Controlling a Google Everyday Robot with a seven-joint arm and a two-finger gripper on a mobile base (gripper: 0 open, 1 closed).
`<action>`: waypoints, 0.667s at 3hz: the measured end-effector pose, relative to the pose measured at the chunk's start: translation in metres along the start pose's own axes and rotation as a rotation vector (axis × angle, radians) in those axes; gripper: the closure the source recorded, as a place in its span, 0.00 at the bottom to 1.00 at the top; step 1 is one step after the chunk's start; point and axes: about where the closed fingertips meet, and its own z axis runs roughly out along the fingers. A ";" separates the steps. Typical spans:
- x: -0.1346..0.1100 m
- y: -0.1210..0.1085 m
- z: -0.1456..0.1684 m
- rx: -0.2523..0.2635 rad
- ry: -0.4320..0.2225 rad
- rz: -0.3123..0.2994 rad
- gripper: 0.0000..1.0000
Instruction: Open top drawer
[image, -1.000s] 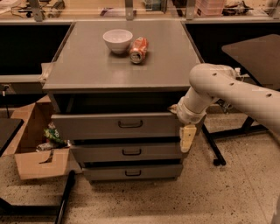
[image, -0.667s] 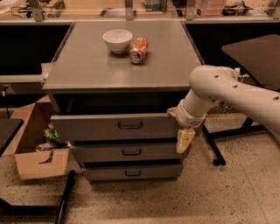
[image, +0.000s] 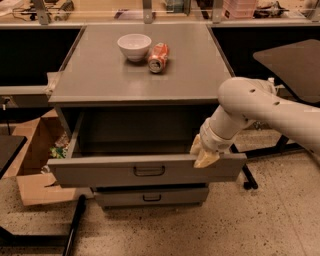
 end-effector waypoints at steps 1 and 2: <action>-0.001 0.000 -0.004 0.000 0.000 0.000 0.56; -0.001 0.000 -0.004 0.000 0.000 0.000 0.24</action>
Offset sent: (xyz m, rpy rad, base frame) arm 0.0000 0.0000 0.0037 0.0000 0.0000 0.0000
